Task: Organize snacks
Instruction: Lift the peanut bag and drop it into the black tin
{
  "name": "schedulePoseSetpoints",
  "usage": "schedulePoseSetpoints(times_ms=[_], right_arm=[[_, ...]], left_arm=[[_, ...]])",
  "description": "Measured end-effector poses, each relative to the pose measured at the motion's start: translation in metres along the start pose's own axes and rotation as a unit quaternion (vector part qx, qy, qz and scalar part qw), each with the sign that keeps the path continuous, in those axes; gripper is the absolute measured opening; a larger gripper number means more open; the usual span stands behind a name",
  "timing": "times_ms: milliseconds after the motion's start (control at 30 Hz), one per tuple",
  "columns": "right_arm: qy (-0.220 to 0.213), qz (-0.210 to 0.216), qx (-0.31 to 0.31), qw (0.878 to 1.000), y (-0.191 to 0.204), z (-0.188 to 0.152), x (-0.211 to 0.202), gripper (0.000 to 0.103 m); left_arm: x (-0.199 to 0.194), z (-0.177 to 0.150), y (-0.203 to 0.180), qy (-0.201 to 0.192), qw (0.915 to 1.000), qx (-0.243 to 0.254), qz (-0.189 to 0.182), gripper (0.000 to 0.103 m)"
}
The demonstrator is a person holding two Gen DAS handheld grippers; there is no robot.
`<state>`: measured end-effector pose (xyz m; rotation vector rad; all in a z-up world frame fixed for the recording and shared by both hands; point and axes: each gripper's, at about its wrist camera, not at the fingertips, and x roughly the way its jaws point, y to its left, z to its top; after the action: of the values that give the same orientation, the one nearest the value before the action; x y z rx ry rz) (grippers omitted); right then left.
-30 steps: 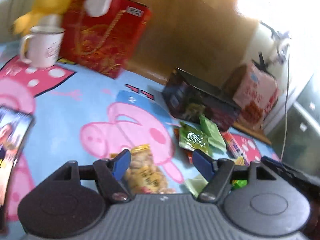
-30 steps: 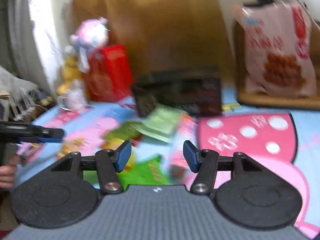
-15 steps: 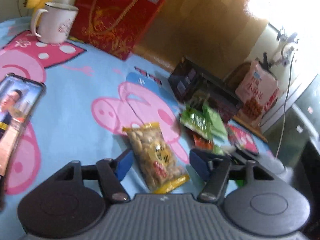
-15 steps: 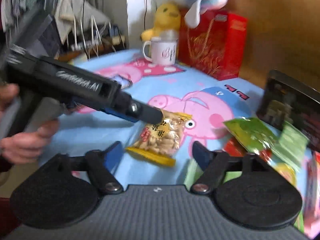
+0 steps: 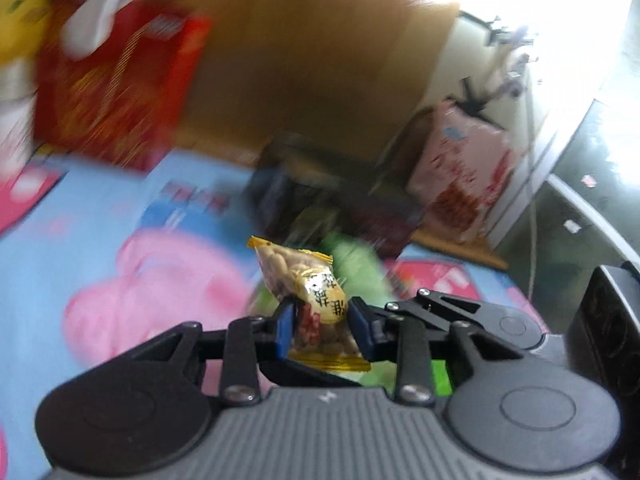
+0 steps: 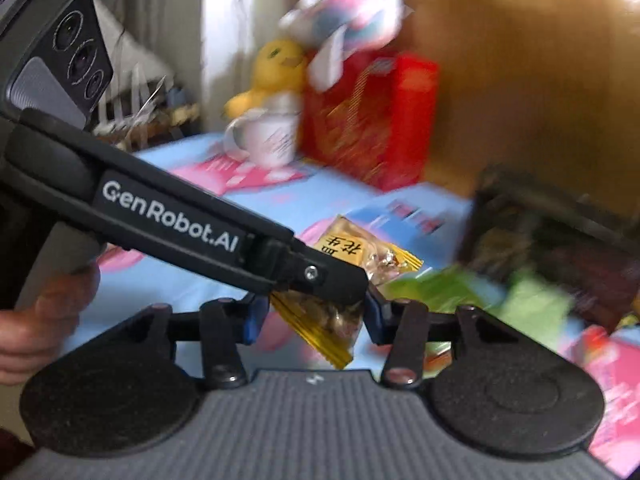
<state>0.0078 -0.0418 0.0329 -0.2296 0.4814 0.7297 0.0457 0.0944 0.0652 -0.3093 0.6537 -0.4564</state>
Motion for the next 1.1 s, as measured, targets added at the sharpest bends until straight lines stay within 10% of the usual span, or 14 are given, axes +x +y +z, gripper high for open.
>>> schedulePoseSetpoints(times_ms=[267,467,800,1100], right_arm=[[-0.029,-0.068,0.017,0.997,-0.093,0.058,-0.006,0.052],[-0.003,-0.076,0.066,0.995,-0.155,0.068,0.037,0.064],[-0.045,-0.107,0.196,0.974,-0.201,0.001,-0.037,0.068],[0.026,-0.087,0.215,0.972,-0.167,-0.064,-0.061,0.064]], left_arm=[[0.073,0.091,-0.039,-0.03,0.9982,0.051,-0.011,0.033],[0.13,0.117,-0.037,-0.032,0.9951,0.049,0.08,0.055],[0.092,0.074,-0.013,-0.023,0.9993,0.01,0.028,0.055],[0.107,0.023,-0.039,0.054,0.9982,0.025,-0.009,0.055]])
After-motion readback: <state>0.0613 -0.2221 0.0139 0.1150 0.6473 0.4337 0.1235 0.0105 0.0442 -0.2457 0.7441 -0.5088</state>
